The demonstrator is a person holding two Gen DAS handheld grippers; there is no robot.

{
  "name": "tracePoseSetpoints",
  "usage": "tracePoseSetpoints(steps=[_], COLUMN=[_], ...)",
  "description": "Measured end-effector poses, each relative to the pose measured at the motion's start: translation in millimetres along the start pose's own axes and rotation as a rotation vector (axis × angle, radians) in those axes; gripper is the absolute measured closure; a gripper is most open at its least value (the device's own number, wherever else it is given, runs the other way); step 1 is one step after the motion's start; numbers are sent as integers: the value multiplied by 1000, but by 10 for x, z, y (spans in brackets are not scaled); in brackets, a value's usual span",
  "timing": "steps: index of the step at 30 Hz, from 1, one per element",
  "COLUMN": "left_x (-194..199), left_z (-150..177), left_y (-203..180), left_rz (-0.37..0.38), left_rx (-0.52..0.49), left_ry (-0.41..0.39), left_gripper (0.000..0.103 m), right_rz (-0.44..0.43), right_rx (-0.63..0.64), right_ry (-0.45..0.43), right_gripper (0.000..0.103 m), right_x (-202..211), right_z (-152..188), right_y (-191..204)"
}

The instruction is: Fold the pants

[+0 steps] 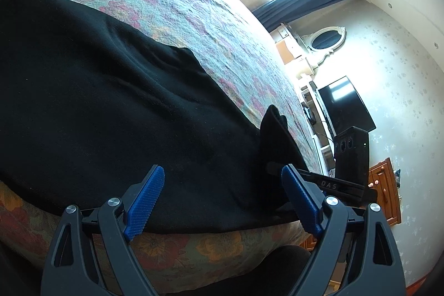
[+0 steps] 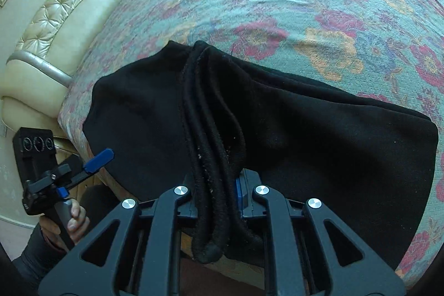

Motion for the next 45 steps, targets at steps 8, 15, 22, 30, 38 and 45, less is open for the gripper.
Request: tracePoseSetpoints(steps=[8, 15, 22, 30, 38, 45], left_x=[-29, 18, 50, 101, 386, 796], left_z=[32, 35, -31, -70, -280, -357], left_y=[66, 23, 118, 224, 456, 820], left_rz=[-12, -20, -27, -51, -70, -106], left_rx=[8, 11, 33, 48, 105, 149], left_ry=[16, 12, 0, -16, -93, -147], left_gripper=[18, 18, 18, 18, 18, 18], right_rz=[17, -138, -223, -245, -188, -186], right_rx=[-56, -94, -149, -120, -144, -204], right_ry=[-37, -36, -118, -100, -207, -187], right_gripper=[71, 32, 56, 56, 56, 57], right_x=[-179, -253, -83, -227, -279, -546], right_z=[21, 54, 316, 359, -114, -359], right_y=[41, 143, 138, 244, 124, -8])
Point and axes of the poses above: each gripper's, at about its wrist camera, not at the fingertips, and x roughly against the way its jaws point, y to its left, z to its underside, the point moved 4 cm from there along -x, roughly the way its jaws point, and after that the axes turned 1 degree about -y, right-handed, at the moved point
